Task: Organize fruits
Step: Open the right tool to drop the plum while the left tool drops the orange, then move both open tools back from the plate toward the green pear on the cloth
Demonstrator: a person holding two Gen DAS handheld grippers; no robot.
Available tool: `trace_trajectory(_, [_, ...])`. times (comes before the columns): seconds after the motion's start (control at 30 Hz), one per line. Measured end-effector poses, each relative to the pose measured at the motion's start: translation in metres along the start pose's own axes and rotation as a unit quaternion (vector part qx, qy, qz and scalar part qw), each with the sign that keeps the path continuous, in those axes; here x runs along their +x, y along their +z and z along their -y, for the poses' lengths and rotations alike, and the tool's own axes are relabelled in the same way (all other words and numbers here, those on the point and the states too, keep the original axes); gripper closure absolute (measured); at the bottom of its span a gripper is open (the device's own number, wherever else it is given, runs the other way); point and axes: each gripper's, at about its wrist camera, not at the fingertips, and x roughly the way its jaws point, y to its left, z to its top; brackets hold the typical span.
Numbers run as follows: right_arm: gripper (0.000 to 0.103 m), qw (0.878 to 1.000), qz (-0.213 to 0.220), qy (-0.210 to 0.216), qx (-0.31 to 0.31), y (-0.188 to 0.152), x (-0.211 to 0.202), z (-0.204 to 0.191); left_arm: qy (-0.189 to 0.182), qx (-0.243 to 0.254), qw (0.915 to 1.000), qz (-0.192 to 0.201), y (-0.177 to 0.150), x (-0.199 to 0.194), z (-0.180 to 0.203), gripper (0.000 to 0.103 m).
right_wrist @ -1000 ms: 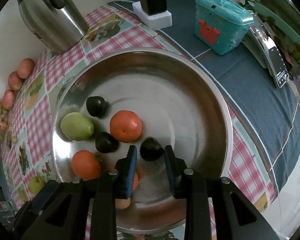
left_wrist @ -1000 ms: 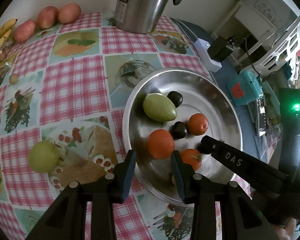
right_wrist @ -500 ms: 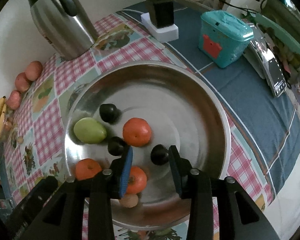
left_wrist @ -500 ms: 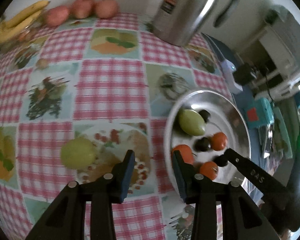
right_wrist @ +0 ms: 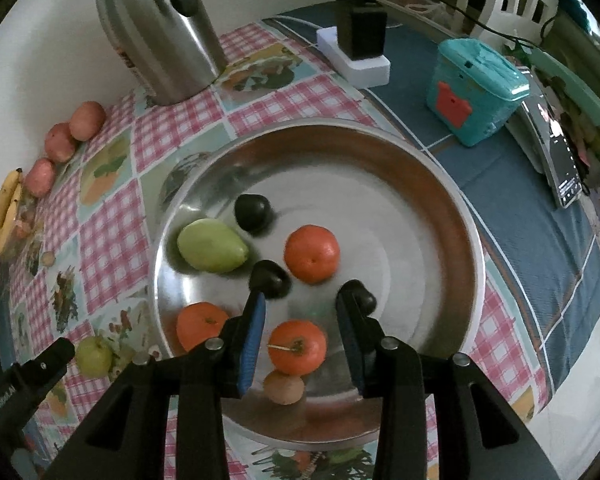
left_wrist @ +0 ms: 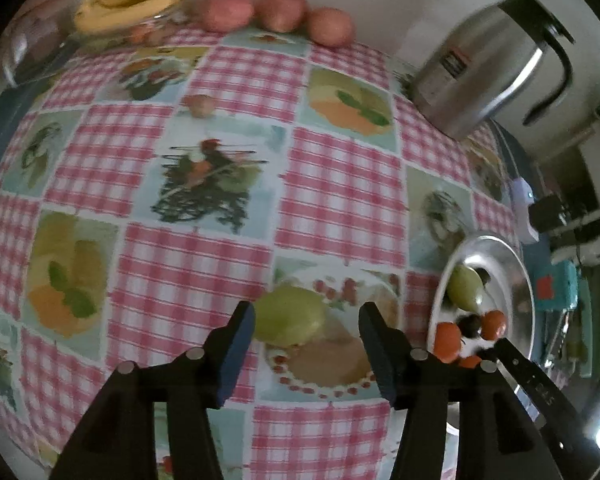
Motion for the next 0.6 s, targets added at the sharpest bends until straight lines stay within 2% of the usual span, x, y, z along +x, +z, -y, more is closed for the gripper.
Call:
trace_trajectory(0.17, [0.064,1.000,0.002,0.002,-0.016,0.000,-0.001,-0.010,-0.004,-0.018,0.9998,-0.003,0.000,-0.002,-0.011,0.038])
trace_trajectory(0.27, [0.046,1.000,0.000,0.001,-0.024,-0.002,0.001,-0.015,0.004,-0.018,0.9998,-0.001,0.001,-0.001,-0.011,0.024])
trace_trajectory(0.33, [0.045,1.000,0.001,-0.006,-0.029,-0.002,0.002,-0.017,0.009,-0.018,0.9998,0.000,0.001,0.001,-0.012,0.012])
trace_trajectory(0.37, [0.044,1.000,0.001,-0.006,-0.031,-0.002,0.002,-0.018,0.011,-0.019,0.9998,0.001,0.000,0.001,-0.013,0.010])
trace_trajectory(0.47, [0.029,0.999,0.000,-0.010,-0.037,-0.003,0.004,-0.021,0.022,-0.019,0.9996,0.002,0.000,0.003,-0.016,0.006])
trace_trajectory(0.6, [0.028,0.998,0.001,-0.017,-0.054,-0.004,0.005,-0.026,0.028,-0.023,0.9993,0.002,-0.002,0.005,-0.021,0.000])
